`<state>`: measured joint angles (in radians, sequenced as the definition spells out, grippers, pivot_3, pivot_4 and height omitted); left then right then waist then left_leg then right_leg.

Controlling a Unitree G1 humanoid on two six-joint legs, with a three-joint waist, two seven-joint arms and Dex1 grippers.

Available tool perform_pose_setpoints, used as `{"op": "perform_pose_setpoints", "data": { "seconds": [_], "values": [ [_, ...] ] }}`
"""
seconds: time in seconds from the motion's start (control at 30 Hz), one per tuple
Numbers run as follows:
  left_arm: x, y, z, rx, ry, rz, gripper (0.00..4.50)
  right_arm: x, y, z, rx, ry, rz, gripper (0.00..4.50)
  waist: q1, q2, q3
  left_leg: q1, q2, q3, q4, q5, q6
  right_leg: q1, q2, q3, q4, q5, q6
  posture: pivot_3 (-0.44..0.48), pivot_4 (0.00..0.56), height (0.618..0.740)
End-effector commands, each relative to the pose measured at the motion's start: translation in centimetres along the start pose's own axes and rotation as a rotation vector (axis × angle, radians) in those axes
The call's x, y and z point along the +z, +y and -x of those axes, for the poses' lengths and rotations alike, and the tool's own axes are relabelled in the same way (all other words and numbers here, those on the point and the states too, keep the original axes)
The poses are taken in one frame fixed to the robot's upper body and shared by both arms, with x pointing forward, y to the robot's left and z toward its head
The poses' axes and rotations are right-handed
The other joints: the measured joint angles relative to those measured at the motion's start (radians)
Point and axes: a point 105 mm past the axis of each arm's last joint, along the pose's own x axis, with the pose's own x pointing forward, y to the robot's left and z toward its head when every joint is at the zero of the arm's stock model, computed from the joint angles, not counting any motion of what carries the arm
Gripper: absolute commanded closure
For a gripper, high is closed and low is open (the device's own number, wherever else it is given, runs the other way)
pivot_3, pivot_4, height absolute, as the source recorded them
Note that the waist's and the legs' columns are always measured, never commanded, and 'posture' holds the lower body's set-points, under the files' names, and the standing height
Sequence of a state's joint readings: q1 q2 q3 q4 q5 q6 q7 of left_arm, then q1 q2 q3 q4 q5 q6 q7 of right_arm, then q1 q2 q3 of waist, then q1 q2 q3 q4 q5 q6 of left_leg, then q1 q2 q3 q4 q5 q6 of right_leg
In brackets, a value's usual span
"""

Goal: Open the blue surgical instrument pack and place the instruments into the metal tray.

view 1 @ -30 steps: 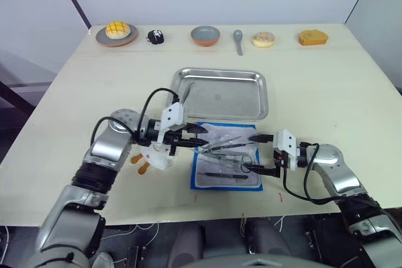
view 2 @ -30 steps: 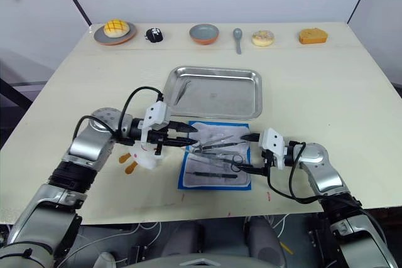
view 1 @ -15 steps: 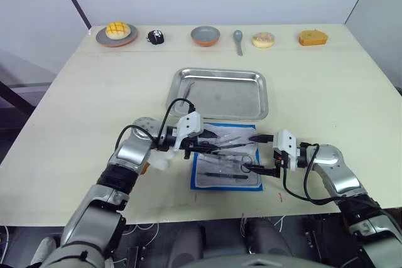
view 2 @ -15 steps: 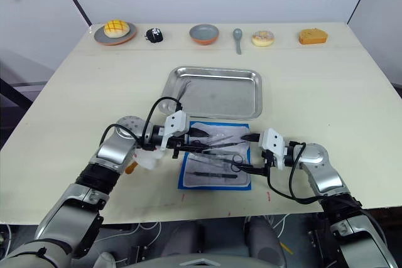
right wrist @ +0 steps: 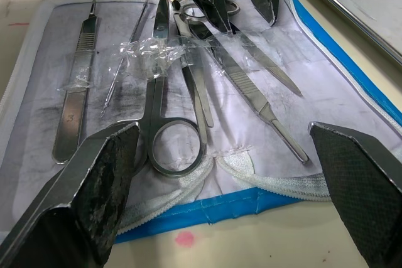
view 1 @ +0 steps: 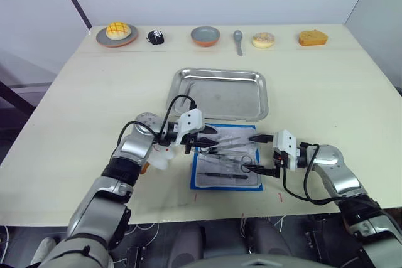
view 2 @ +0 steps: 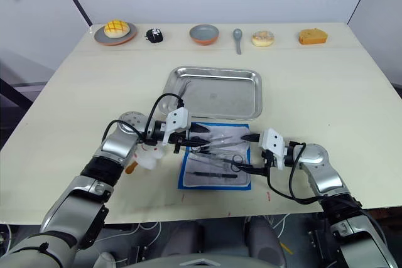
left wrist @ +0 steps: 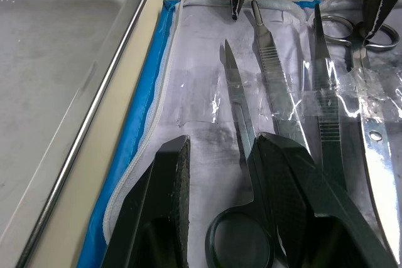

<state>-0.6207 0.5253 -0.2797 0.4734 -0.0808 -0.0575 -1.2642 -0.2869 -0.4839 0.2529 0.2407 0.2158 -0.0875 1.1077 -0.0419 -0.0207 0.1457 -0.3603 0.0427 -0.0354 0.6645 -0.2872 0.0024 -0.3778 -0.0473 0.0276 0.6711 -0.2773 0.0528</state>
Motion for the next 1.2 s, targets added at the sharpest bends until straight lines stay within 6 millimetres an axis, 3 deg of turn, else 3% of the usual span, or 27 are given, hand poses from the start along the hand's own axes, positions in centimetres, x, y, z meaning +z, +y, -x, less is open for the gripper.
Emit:
{"op": "perform_pose_setpoints", "data": {
  "seconds": [0.03,0.2,0.3,0.37,0.6,0.9,1.2],
  "values": [
    [-0.7,-0.4,-0.1,-0.024,0.035,-0.003,2.67,-4.9,2.0,0.1,0.022,0.178,-0.113,0.0,0.0,0.0,0.0,0.0,0.0,0.0,0.0,0.0,0.0,0.0,0.0,0.0,0.0,0.0,0.0,0.0,0.15,0.732],
    [-1.1,-1.1,-0.3,-0.062,0.045,0.002,2.67,-4.9,2.0,0.1,0.021,0.179,-0.112,0.0,0.0,0.0,0.0,0.0,0.0,0.0,0.0,0.0,0.0,0.0,0.0,0.0,0.0,0.0,0.0,0.0,0.15,0.732],
    [-1.4,-1.4,-0.3,-0.076,0.054,0.016,3.54,-4.9,2.0,0.1,0.021,0.179,-0.112,0.0,0.0,0.0,0.0,0.0,0.0,0.0,0.0,0.0,0.0,0.0,0.0,0.0,0.0,0.0,0.0,0.0,0.15,0.732],
    [-1.5,-1.6,-0.4,-0.084,0.058,0.025,4.44,-4.9,2.0,0.1,0.021,0.179,-0.111,0.0,0.0,0.0,0.0,0.0,0.0,0.0,0.0,0.0,0.0,0.0,0.0,0.0,0.0,0.0,0.0,0.0,0.15,0.732],
    [-1.3,-1.6,-0.6,-0.087,0.058,0.048,4.44,-4.8,2.1,0.1,0.025,0.178,-0.112,0.0,0.0,0.0,0.0,0.0,0.0,0.0,0.0,0.0,0.0,0.0,0.0,0.0,0.0,0.0,0.0,0.0,0.15,0.732],
    [1.7,-0.8,-0.5,-0.104,0.043,0.025,4.44,-4.8,2.1,0.0,0.025,0.175,-0.115,0.0,0.0,0.0,0.0,0.0,0.0,0.0,0.0,0.0,0.0,0.0,0.0,0.0,0.0,0.0,0.0,0.0,0.15,0.732],
    [3.1,0.1,-0.3,-0.073,0.109,-0.013,4.44,-4.8,2.0,0.1,0.022,0.177,-0.116,0.0,0.0,0.0,0.0,0.0,0.0,-0.001,0.0,0.0,0.0,0.0,0.0,0.0,-0.001,0.0,0.0,0.0,0.15,0.732]
  ]
}}
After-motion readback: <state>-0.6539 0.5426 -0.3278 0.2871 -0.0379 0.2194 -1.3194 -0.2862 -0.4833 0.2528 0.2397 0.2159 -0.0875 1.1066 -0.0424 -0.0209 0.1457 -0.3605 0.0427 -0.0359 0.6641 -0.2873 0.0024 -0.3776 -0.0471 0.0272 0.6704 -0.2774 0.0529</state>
